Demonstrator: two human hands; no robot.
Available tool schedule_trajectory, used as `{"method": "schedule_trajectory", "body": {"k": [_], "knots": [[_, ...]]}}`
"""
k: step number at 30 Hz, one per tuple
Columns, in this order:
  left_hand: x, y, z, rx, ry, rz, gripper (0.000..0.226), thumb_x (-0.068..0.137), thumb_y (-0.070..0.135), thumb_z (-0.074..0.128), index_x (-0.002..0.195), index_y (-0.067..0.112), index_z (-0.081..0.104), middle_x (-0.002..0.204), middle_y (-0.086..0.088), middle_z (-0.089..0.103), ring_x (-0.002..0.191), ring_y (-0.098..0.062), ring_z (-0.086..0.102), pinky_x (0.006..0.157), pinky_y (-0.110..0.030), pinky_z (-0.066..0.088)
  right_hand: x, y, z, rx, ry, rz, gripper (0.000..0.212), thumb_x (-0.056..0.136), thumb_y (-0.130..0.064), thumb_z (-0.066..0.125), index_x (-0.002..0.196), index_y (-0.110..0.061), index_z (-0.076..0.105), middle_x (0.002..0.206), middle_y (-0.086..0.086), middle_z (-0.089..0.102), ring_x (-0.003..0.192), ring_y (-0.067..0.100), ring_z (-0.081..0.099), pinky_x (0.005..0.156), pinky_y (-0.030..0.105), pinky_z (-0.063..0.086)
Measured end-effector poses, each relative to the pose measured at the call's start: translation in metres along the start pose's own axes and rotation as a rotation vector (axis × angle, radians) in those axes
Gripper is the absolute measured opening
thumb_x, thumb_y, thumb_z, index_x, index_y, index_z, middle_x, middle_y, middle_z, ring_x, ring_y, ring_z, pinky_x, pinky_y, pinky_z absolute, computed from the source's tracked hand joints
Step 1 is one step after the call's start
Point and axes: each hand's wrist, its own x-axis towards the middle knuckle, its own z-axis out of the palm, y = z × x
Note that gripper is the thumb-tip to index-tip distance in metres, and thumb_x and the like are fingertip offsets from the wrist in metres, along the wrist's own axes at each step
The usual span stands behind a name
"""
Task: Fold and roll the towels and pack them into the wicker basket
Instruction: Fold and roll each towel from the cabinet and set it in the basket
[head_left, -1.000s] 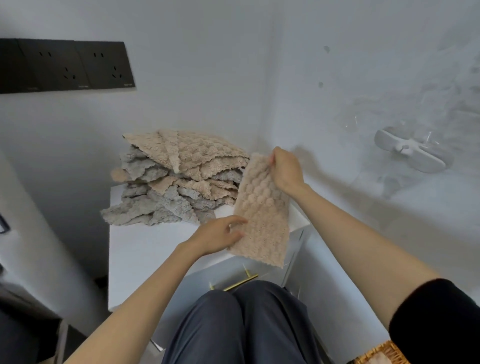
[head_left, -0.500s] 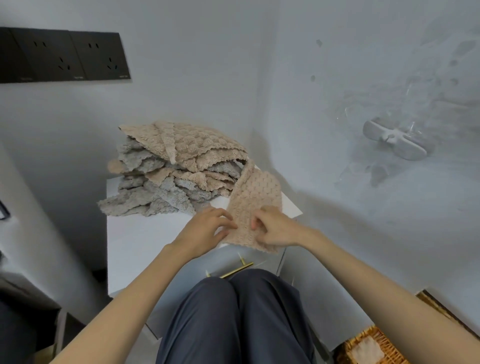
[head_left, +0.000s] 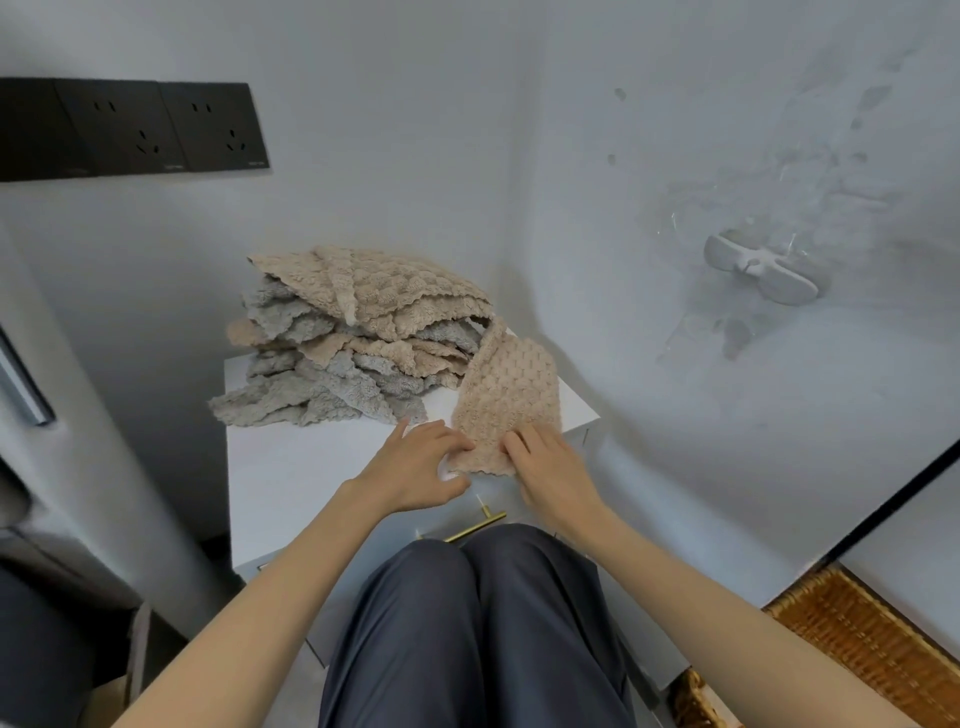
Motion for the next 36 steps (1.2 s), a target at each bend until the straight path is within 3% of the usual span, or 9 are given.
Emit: {"method": "schedule_trajectory", "body": {"k": [5, 9, 14, 17, 19, 23, 28, 32, 36], "knots": [[0.002, 0.01, 0.001, 0.075, -0.011, -0.013, 0.057, 0.087, 0.054, 0.053, 0.138, 0.032, 0.041, 0.135, 0.007, 0.046, 0.133, -0.014, 0.034, 0.118, -0.048, 0.006, -0.005, 0.023, -0.014, 0.189, -0.064, 0.099, 0.027, 0.091, -0.004, 0.048, 0.116, -0.007, 0.059, 0.104, 0.012, 0.064, 0.094, 0.029, 0.059, 0.069, 0.036, 0.047], [0.008, 0.025, 0.005, 0.059, 0.117, -0.042, 0.039, 0.097, 0.045, 0.04, 0.134, 0.032, 0.046, 0.12, 0.004, 0.059, 0.126, -0.018, 0.042, 0.116, -0.048, 0.009, -0.01, 0.039, -0.027, 0.253, 0.005, 0.128, 0.027, 0.091, -0.006, 0.055, 0.114, -0.014, 0.065, 0.1, 0.006, 0.069, 0.094, 0.025, 0.059, 0.066, 0.03, 0.045], [0.016, 0.031, 0.008, -0.046, 0.206, -0.062, 0.036, 0.097, 0.048, 0.041, 0.105, 0.025, 0.067, 0.1, 0.006, 0.069, 0.104, -0.018, 0.058, 0.111, -0.042, 0.022, -0.011, 0.065, -0.04, 0.286, -0.038, 0.24, 0.019, 0.091, -0.019, 0.06, 0.107, -0.019, 0.071, 0.095, -0.001, 0.071, 0.094, 0.02, 0.056, 0.075, 0.033, 0.046], [0.021, 0.032, 0.012, -0.201, 0.283, -0.08, 0.039, 0.096, 0.048, 0.046, 0.087, 0.017, 0.069, 0.092, 0.005, 0.072, 0.076, -0.018, 0.06, 0.095, -0.038, 0.041, -0.012, 0.073, -0.04, 0.342, -0.161, 0.35, 0.014, 0.093, -0.029, 0.056, 0.086, -0.025, 0.067, 0.075, -0.004, 0.064, 0.085, 0.017, 0.051, 0.065, 0.029, 0.034], [0.025, 0.034, 0.013, -0.295, 0.301, -0.149, 0.042, 0.096, 0.047, 0.047, 0.081, 0.013, 0.067, 0.084, 0.001, 0.071, 0.067, -0.018, 0.059, 0.077, -0.036, 0.048, -0.011, 0.075, -0.038, 0.451, -0.199, 0.473, 0.028, 0.094, -0.032, 0.054, 0.068, -0.024, 0.052, 0.062, -0.004, 0.055, 0.071, 0.015, 0.049, 0.062, 0.029, 0.032], [0.036, 0.036, 0.014, -0.303, 0.294, -0.244, 0.043, 0.095, 0.048, 0.047, 0.065, 0.019, 0.053, 0.06, 0.006, 0.055, 0.063, -0.017, 0.055, 0.056, -0.03, 0.034, -0.003, 0.075, -0.035, 0.535, -0.25, 0.656, 0.038, 0.094, -0.037, 0.053, 0.065, -0.014, 0.043, 0.063, 0.003, 0.048, 0.061, 0.018, 0.044, 0.059, 0.031, 0.032], [0.048, 0.035, 0.015, -0.284, 0.255, -0.333, 0.041, 0.093, 0.05, 0.049, 0.073, 0.017, 0.063, 0.07, 0.007, 0.063, 0.073, -0.016, 0.061, 0.072, -0.032, 0.044, 0.003, 0.074, -0.024, 0.472, -0.241, 0.775, 0.036, 0.088, -0.042, 0.058, 0.074, -0.01, 0.053, 0.069, 0.004, 0.054, 0.066, 0.021, 0.052, 0.058, 0.03, 0.035], [0.052, 0.035, 0.017, -0.312, 0.241, -0.398, 0.037, 0.09, 0.051, 0.054, 0.066, 0.023, 0.06, 0.063, 0.012, 0.058, 0.071, -0.012, 0.057, 0.085, -0.037, 0.047, 0.003, 0.066, -0.017, 0.39, -0.175, 0.814, 0.028, 0.084, -0.04, 0.064, 0.097, -0.016, 0.057, 0.083, -0.003, 0.06, 0.084, 0.018, 0.056, 0.067, 0.03, 0.041], [0.053, 0.036, 0.017, -0.331, 0.234, -0.441, 0.036, 0.087, 0.048, 0.057, 0.063, 0.022, 0.062, 0.063, 0.009, 0.061, 0.073, -0.014, 0.058, 0.089, -0.039, 0.045, 0.004, 0.045, -0.016, 0.141, 0.161, 0.386, 0.022, 0.077, -0.001, 0.065, 0.097, -0.008, 0.058, 0.094, 0.005, 0.059, 0.089, 0.026, 0.052, 0.072, 0.037, 0.044]]}}
